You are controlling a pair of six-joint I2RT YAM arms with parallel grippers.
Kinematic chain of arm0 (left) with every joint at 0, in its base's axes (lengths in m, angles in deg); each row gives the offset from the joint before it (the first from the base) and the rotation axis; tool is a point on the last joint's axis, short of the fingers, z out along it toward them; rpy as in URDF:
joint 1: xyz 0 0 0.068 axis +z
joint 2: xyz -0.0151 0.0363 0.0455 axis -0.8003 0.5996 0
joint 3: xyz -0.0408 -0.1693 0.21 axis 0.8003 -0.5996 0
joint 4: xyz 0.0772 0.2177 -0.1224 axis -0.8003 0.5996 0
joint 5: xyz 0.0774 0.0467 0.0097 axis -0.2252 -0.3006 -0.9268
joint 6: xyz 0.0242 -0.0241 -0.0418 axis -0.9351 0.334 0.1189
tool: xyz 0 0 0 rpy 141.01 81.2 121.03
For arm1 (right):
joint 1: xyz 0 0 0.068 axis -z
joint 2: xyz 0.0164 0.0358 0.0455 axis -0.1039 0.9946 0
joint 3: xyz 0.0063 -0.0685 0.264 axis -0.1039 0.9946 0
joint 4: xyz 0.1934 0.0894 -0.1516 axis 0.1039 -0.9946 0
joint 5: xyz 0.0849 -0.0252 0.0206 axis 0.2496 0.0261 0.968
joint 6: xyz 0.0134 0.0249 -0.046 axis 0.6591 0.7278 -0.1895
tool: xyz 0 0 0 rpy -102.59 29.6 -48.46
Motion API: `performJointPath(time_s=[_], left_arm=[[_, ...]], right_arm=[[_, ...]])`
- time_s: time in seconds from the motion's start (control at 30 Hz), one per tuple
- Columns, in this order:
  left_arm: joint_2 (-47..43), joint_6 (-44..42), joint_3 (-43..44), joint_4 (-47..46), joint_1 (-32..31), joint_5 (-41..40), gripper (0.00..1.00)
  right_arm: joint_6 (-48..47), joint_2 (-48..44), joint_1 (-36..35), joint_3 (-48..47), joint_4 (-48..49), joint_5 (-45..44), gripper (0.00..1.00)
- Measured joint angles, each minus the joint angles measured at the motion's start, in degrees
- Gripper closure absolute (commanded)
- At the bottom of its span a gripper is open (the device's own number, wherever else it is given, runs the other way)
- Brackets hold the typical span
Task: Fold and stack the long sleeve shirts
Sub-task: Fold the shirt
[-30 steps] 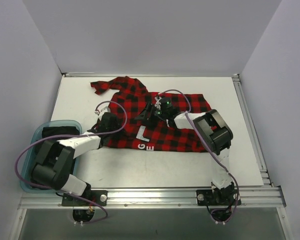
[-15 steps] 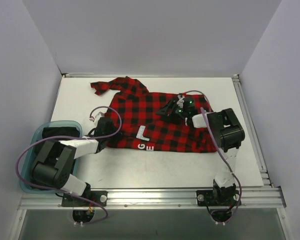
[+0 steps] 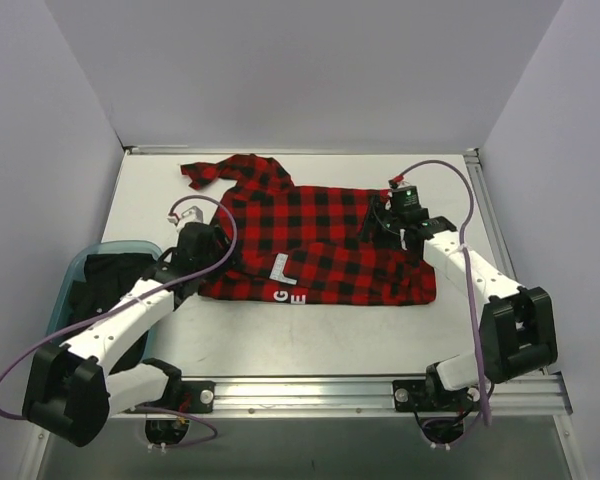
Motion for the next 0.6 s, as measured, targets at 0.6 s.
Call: performJointPath(time_s=[0.6], left_arm=[[12.74,-4.72,-1.14,9.88,-0.15,-3.93,0.28]], right_arm=[[-4.66,8.26,-8.02,6.32,-18.45,-6.86,0.46]])
